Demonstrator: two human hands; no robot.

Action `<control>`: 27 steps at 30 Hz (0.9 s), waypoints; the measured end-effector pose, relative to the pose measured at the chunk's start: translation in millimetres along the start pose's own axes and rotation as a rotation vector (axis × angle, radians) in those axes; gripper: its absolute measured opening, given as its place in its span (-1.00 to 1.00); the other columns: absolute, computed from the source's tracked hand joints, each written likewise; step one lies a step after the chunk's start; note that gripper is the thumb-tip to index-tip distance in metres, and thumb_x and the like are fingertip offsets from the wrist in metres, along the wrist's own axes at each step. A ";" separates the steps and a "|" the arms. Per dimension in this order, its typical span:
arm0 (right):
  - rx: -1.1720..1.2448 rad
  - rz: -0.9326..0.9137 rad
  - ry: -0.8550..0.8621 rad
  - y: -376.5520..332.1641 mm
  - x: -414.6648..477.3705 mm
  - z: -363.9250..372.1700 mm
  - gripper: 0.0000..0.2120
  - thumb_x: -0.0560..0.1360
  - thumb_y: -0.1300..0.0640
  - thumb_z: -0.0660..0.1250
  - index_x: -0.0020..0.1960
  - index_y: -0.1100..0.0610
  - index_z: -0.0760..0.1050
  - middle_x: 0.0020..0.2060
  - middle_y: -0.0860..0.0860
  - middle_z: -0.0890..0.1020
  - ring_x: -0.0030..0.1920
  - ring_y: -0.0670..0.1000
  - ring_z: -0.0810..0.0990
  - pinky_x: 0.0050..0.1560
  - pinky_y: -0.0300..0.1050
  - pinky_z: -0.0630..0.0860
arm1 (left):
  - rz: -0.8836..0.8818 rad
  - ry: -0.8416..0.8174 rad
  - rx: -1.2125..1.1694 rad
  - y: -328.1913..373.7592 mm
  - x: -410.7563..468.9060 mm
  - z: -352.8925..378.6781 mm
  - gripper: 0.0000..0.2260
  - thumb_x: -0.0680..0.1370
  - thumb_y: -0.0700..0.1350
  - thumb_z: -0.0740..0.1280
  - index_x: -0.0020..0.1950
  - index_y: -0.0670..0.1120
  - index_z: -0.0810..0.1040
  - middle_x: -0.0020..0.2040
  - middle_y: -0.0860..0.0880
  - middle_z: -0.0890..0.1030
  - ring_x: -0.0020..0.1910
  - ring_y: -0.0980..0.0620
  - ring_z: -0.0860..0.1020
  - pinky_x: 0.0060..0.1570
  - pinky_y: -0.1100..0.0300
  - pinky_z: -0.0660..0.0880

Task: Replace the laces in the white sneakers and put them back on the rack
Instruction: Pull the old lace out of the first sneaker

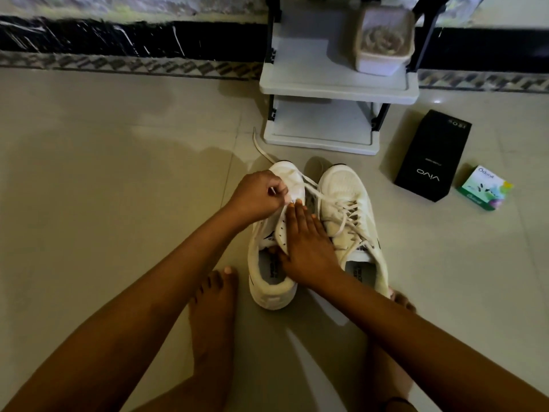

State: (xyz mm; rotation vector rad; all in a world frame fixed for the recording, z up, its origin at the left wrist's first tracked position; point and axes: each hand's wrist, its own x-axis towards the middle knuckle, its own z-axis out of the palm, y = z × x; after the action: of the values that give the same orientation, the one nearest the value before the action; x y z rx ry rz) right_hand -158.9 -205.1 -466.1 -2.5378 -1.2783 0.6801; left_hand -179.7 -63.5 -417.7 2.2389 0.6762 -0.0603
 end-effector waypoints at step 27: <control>0.005 -0.009 0.007 -0.2 -0.5 -0.3 -0.18 0.57 -0.19 0.09 0.51 0.22 -0.30 0.52 0.17 -0.21 0.53 0.11 -0.17 0.48 -0.04 -0.20 | -0.022 -0.054 -0.223 -6.7 -5.9 -14.8 -0.87 0.47 -0.19 0.41 -0.24 -0.04 0.53 -0.24 0.06 0.54 -0.22 0.12 0.48 -0.13 0.21 0.42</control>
State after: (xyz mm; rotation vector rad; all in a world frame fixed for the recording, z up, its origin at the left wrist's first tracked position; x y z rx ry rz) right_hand -159.1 -205.4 -465.6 -2.5269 -1.2832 0.6716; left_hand -190.4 -52.1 -410.5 2.0091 0.6460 -0.0532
